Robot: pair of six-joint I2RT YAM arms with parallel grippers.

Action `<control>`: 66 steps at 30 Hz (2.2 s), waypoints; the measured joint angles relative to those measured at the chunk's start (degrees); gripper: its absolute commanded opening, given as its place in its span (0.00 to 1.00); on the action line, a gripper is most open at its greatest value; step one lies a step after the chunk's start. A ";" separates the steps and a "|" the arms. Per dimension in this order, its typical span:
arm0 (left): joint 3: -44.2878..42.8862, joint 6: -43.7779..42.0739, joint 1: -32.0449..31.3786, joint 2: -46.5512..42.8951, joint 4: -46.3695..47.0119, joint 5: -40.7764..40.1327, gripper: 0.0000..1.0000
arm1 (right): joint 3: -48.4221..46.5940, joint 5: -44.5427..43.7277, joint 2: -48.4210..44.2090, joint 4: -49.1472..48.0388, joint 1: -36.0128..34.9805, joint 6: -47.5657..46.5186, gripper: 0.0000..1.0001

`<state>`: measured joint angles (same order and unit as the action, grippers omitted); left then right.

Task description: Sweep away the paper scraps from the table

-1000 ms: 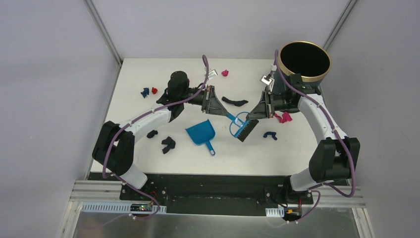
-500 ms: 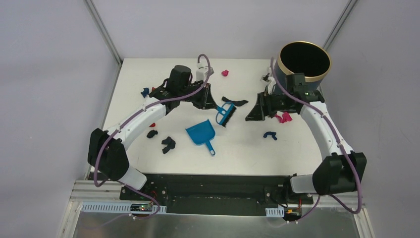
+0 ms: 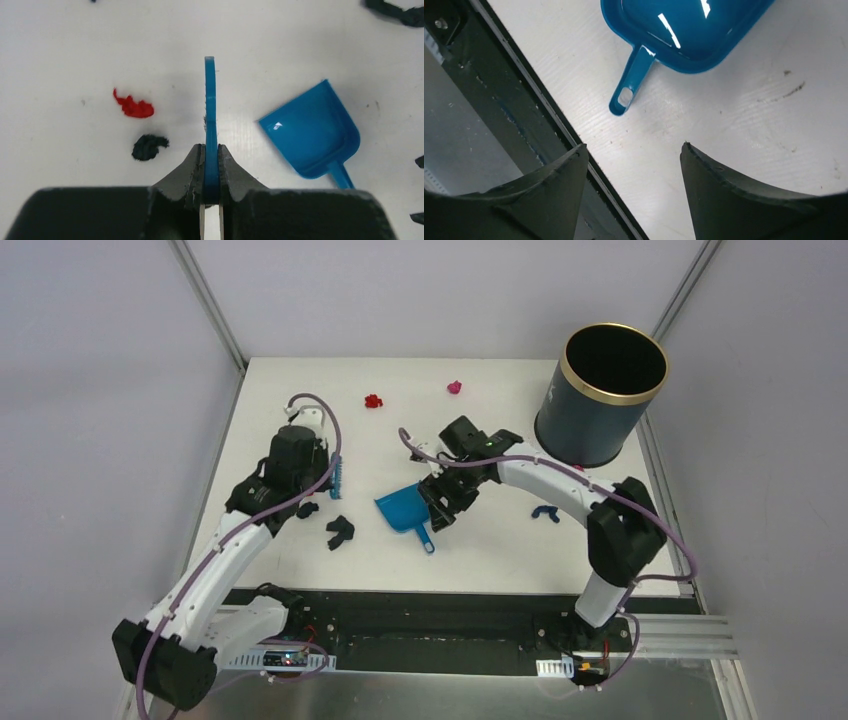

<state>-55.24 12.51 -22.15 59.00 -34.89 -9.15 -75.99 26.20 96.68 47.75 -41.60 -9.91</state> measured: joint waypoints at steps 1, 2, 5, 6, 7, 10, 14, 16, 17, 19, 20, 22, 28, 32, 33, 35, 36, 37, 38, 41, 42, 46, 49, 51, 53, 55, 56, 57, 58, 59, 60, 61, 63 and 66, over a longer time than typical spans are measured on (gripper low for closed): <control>2.25 0.17 0.31 -2.89 0.28 -2.19 0.00 | -0.66 -0.72 1.29 -0.20 -1.14 0.59 0.73; 4.13 0.31 0.39 -5.29 0.42 -3.74 0.00 | -1.53 -1.77 2.67 -0.42 -2.36 1.38 0.73; 6.47 0.55 0.39 -8.44 0.48 -7.69 0.00 | -3.39 -5.14 5.77 -1.57 -5.64 3.61 0.75; 6.47 0.63 0.50 -8.35 0.70 -8.94 0.00 | -3.69 -6.49 6.38 -1.88 -6.75 4.33 0.77; 6.47 0.87 0.55 -8.02 1.16 -9.75 0.00 | -3.80 -7.91 6.84 -2.16 -7.93 5.09 0.77; 6.47 1.68 1.27 -6.78 1.79 -10.73 0.00 | -3.80 -12.09 7.72 -2.45 -11.72 7.41 0.77; 6.49 2.08 1.62 -5.68 1.81 -12.46 0.00 | -3.80 -15.76 9.03 -3.23 -14.95 10.99 0.74; 6.49 2.12 1.64 -5.81 1.86 -13.25 0.00 | -3.80 -17.46 9.99 -3.58 -15.13 12.55 0.74; 6.49 2.16 1.64 -5.86 1.92 -13.44 0.00 | -3.80 -18.16 10.58 -3.78 -15.13 13.14 0.74; 6.51 2.32 1.64 -5.88 1.92 -13.64 0.00 | -3.76 -19.23 11.65 -4.13 -15.10 13.99 0.73; 6.54 2.36 1.64 -5.88 1.92 -13.77 0.00 | -3.52 -19.87 12.11 -4.50 -15.13 14.34 0.72; 6.58 2.49 1.64 -5.88 1.92 -13.97 0.00 | -3.02 -20.70 12.59 -4.74 -15.39 14.56 0.68; 6.67 2.51 1.64 -5.86 1.95 -14.47 0.00 | -1.03 -22.75 13.35 -5.60 -16.59 14.93 0.53; 6.73 2.49 1.64 -5.86 1.95 -14.49 0.00 | 1.55 -23.87 12.20 -7.93 -16.74 14.95 0.48; 6.78 2.49 1.64 -5.86 1.95 -14.47 0.00 | 2.58 -24.04 11.50 -8.90 -16.74 14.73 0.47; 6.80 2.49 1.64 -5.86 1.95 -14.43 0.00 | 4.68 -24.61 10.03 -10.27 -16.74 14.27 0.47; 6.80 2.49 1.64 -5.86 1.97 -14.43 0.00 | 5.57 -25.16 9.40 -10.73 -16.74 13.99 0.46; 6.82 2.49 1.64 -5.86 1.97 -14.40 0.00 | 6.25 -25.73 8.96 -11.15 -16.74 13.64 0.46; 6.82 2.49 1.64 -5.86 1.97 -14.36 0.00 | 6.82 -26.18 8.61 -11.65 -16.72 13.22 0.46; 6.82 2.49 1.64 -5.86 1.97 -14.14 0.00 | 8.33 -27.47 7.74 -13.51 -16.74 12.17 0.44; 6.82 2.49 1.64 -5.86 1.97 -13.90 0.00 | 8.79 -27.82 7.45 -14.12 -16.72 11.58 0.44; 6.88 2.47 1.64 -5.86 1.99 -12.98 0.00 | 11.82 -28.30 5.62 -18.16 -16.57 9.66 0.43; 6.88 2.47 1.64 -5.77 2.01 -12.66 0.00 | 14.16 -27.91 4.11 -21.16 -16.31 8.37 0.39; 6.88 2.47 1.64 -5.73 2.01 -12.24 0.00 | 15.56 -27.67 3.32 -23.34 -16.00 7.52 0.38; 6.88 2.47 1.64 -5.73 2.03 -11.74 0.00 | 16.76 -27.61 2.56 -24.94 -15.56 6.73 0.38; 6.88 2.47 1.64 -5.73 2.05 -11.39 0.00 | 17.59 -27.43 2.05 -26.10 -14.86 5.97 0.33; 6.88 2.47 1.64 -5.70 2.08 -11.26 0.00 | 17.90 -27.34 1.88 -26.56 -14.38 5.62 0.26; 6.88 2.47 1.64 -5.68 2.10 -11.13 0.00 | 18.18 -27.15 1.73 -27.04 -13.75 5.25 0.21; 6.88 2.47 1.64 -5.64 2.19 -10.82 0.00 | 18.32 -26.97 1.68 -27.28 -13.18 4.83 0.17; 6.88 2.45 1.64 -5.60 2.29 -10.45 0.00 | 18.40 -26.73 1.62 -27.36 -12.39 4.44 0.14; 6.88 2.45 1.64 -5.46 2.38 -10.16 0.00 | 18.40 -26.36 1.53 -27.23 -11.54 4.02 0.12; 6.88 2.45 1.64 -5.33 2.43 -9.94 0.00 | 18.40 -25.94 1.42 -26.88 -10.78 3.54 0.10; 6.88 2.45 1.64 -4.98 2.51 -9.49 0.00 | 18.40 -24.85 0.70 -24.90 -8.70 2.19 0.08; 6.88 2.40 1.64 -4.59 3.04 -8.22 0.00 | 18.34 -22.73 -2.82 -19.67 -5.29 -0.68 0.05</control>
<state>-48.36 14.92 -20.51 54.41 -31.86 -17.37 -57.65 3.46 93.86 28.08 -46.89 -10.59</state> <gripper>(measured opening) 0.096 0.190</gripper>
